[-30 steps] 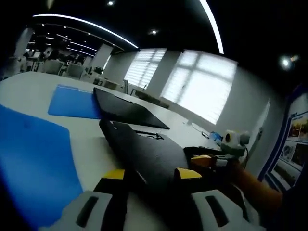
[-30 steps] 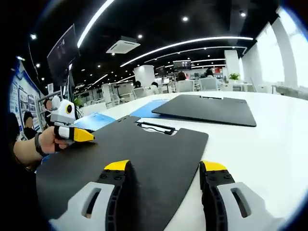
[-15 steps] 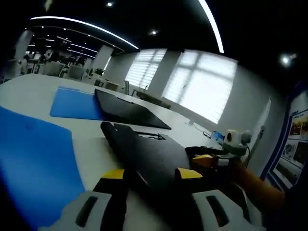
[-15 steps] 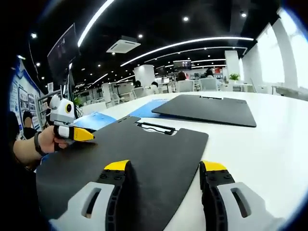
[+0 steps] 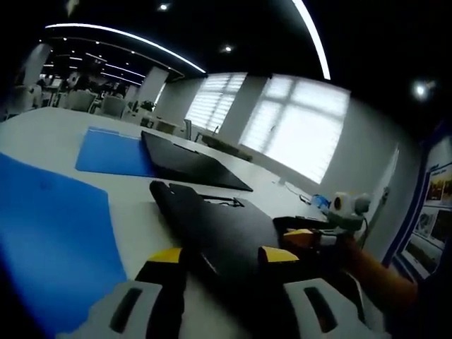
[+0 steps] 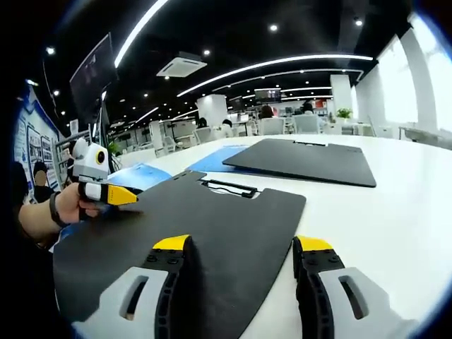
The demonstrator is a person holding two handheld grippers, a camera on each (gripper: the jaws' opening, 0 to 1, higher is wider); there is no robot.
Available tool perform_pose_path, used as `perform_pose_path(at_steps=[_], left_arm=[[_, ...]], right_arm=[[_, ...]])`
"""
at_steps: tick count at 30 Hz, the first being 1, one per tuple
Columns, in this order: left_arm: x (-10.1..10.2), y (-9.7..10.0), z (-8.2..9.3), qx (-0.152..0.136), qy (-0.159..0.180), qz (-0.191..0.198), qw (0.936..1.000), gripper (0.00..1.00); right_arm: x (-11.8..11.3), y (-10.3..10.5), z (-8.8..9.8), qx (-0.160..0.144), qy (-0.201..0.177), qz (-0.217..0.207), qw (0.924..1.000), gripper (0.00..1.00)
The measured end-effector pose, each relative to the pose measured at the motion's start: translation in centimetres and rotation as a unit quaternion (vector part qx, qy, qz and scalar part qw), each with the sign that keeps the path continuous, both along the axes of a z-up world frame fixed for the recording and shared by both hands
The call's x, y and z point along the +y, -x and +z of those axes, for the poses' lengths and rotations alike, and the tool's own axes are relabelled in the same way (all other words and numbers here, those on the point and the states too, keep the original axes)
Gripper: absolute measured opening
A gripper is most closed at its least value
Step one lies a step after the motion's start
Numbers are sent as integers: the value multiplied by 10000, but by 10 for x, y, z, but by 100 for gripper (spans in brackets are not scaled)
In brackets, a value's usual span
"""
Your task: Organize the scattered folders on the table and sort them into different groups
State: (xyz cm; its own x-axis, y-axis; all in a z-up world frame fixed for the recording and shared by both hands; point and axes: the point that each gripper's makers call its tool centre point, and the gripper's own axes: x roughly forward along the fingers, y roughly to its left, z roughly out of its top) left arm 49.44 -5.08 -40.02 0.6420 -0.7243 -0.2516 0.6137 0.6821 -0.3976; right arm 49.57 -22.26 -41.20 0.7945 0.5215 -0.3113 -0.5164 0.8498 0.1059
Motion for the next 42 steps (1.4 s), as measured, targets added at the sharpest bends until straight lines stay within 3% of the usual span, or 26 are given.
perform_pose_path(at_steps=[30, 35, 41, 42], left_arm=[[2, 0, 2, -187, -178, 70, 9996, 52], [1, 1, 2, -257, -253, 28, 9993, 53], [1, 0, 4, -477, -366, 75, 9982, 63], [3, -1, 5, -527, -380, 125, 9978, 64]], right_arm=[[0, 0, -2, -51, 176, 12, 9998, 58], [-5, -4, 2, -155, 238, -87, 9996, 64], [-7, -6, 9, -287, 64, -105, 9995, 72], [-9, -8, 13, -460, 97, -149, 9988, 73]])
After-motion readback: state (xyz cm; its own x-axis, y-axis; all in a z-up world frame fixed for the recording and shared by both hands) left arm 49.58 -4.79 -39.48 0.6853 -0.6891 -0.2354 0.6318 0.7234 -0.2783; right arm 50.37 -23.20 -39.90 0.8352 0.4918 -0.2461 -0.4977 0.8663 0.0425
